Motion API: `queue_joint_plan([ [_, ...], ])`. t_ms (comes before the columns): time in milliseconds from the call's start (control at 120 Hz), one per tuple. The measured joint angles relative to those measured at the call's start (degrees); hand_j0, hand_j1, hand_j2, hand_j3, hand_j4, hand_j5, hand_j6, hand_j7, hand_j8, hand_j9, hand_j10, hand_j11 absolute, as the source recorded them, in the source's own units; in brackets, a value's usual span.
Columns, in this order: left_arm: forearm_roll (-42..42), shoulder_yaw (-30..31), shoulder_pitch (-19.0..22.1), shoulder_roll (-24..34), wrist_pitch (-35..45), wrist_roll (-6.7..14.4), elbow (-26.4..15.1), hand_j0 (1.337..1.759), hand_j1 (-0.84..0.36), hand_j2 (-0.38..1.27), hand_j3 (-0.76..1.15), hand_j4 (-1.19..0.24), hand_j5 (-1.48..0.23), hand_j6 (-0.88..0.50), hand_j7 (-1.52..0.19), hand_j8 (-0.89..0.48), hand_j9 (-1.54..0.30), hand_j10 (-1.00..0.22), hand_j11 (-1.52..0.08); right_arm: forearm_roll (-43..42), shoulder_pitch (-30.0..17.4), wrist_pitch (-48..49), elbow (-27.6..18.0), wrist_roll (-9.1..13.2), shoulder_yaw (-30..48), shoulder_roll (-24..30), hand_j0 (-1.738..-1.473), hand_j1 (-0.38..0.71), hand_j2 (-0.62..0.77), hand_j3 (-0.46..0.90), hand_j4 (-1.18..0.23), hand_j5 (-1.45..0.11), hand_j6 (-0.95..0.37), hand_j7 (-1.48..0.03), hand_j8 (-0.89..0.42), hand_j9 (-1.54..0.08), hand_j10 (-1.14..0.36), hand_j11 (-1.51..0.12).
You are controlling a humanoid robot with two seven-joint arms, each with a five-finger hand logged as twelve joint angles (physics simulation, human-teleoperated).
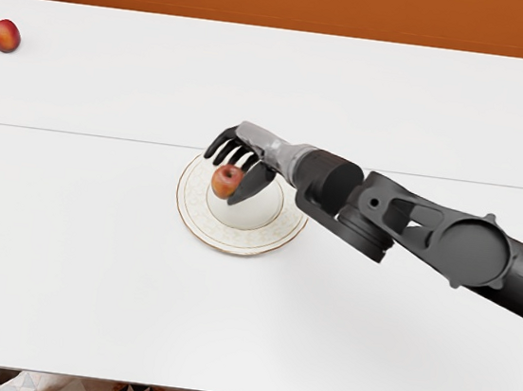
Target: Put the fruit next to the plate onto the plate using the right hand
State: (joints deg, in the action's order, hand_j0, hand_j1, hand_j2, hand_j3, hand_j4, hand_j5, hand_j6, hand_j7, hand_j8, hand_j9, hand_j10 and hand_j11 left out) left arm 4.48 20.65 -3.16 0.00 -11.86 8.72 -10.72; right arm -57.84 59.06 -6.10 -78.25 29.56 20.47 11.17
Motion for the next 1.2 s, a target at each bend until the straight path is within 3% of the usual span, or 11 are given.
queue_joint_plan([
  [333,0.0,0.0,0.0,0.0,0.0,0.0,0.0,1.658,0.07,0.05,0.00,-0.23,-0.30,-0.23,-0.30,-0.23,-0.30,-0.23,-0.30,1.0,-0.1,1.1,0.7,-0.5,0.5,0.3,-1.658,-0.02,-0.03,0.00,-0.29,-0.37,-0.28,-0.37,-0.28,-0.37,-0.29,-0.37],
  [475,0.0,0.0,0.0,0.0,0.0,0.0,0.0,1.658,0.07,0.05,0.00,-0.23,-0.30,-0.23,-0.30,-0.23,-0.30,-0.23,-0.30,6.7,-0.3,3.8,-0.6,-2.8,2.1,2.7,-1.658,-0.15,-0.02,0.00,-0.17,-0.22,-0.17,-0.22,-0.17,-0.22,-0.17,-0.22],
  [825,0.0,0.0,0.0,0.0,0.0,0.0,0.0,1.658,0.07,0.05,0.00,-0.23,-0.30,-0.23,-0.30,-0.23,-0.30,-0.23,-0.30,30.1,-3.5,23.8,-2.8,-4.2,13.4,12.0,-1.658,-0.27,-0.01,0.00,-0.06,-0.08,-0.06,-0.08,-0.06,-0.08,-0.06,-0.08],
  [1008,0.0,0.0,0.0,0.0,0.0,0.0,0.0,1.658,0.07,0.05,0.00,-0.23,-0.30,-0.23,-0.30,-0.23,-0.30,-0.23,-0.30,45.7,-5.1,36.5,-2.8,-3.9,15.5,20.0,-1.658,-0.29,-0.01,0.00,-0.05,-0.06,-0.05,-0.06,-0.05,-0.06,-0.05,-0.06],
  [1200,0.0,0.0,0.0,0.0,0.0,0.0,0.0,1.658,0.07,0.05,0.00,-0.23,-0.30,-0.23,-0.30,-0.23,-0.30,-0.23,-0.30,59.5,-8.5,40.4,-2.7,-3.4,16.0,29.5,-1.658,-0.30,-0.01,0.00,-0.04,-0.06,-0.04,-0.06,-0.04,-0.06,-0.04,-0.06],
])
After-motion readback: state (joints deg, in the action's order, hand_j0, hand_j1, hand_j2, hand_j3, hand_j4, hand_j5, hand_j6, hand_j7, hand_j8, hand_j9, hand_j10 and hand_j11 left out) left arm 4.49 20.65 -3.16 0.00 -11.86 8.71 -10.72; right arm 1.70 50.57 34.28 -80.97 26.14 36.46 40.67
